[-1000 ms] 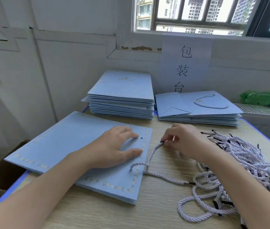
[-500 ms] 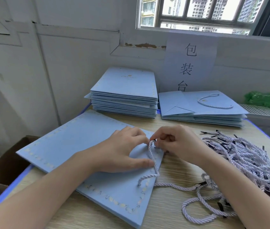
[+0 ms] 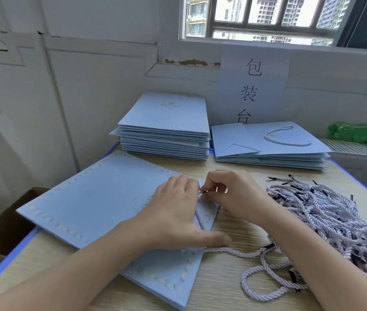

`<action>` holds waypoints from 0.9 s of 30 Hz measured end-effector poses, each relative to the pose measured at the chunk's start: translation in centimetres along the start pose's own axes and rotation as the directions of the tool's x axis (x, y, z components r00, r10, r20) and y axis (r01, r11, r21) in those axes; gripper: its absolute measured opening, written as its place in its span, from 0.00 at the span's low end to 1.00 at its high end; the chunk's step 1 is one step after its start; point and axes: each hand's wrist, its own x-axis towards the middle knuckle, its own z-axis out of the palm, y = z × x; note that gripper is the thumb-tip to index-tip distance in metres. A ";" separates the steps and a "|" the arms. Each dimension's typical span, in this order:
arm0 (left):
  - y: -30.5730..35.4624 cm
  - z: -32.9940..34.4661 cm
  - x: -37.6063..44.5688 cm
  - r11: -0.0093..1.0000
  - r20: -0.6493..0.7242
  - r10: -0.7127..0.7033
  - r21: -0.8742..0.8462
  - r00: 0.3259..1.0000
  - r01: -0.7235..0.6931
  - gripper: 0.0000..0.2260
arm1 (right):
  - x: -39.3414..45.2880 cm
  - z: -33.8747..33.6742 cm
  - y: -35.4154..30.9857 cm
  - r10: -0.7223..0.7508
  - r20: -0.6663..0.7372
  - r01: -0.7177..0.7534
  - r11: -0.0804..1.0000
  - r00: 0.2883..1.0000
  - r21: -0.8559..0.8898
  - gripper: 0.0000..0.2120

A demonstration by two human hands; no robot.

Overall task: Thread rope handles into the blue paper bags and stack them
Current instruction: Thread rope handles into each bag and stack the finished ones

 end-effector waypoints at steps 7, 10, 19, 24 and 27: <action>-0.2 -0.2 0.6 0.990 0.022 -0.084 -0.114 0.996 0.086 0.33 | 0.0 0.0 0.4 -0.052 0.035 0.053 0.998 0.998 -0.016 0.06; -0.2 -0.1 0.7 0.978 -0.007 -0.092 -0.190 0.996 0.089 0.31 | 0.0 0.1 0.4 -0.022 -0.010 0.022 1.000 1.000 0.020 0.04; -0.8 -0.7 0.9 0.862 -0.085 -0.150 -0.499 0.985 0.088 0.23 | -0.5 -1.9 -0.3 0.025 0.153 -0.016 0.998 0.988 -0.063 0.12; -1.9 -1.9 0.9 0.828 -0.120 -0.214 -0.549 0.969 0.115 0.13 | -0.8 -3.2 -0.3 0.061 -0.221 -0.042 0.995 0.973 0.090 0.08; -2.3 -2.1 0.9 0.797 -0.128 -0.263 -0.587 0.956 0.141 0.13 | -0.9 -2.3 -0.9 0.077 -0.185 -0.073 0.997 0.980 0.030 0.07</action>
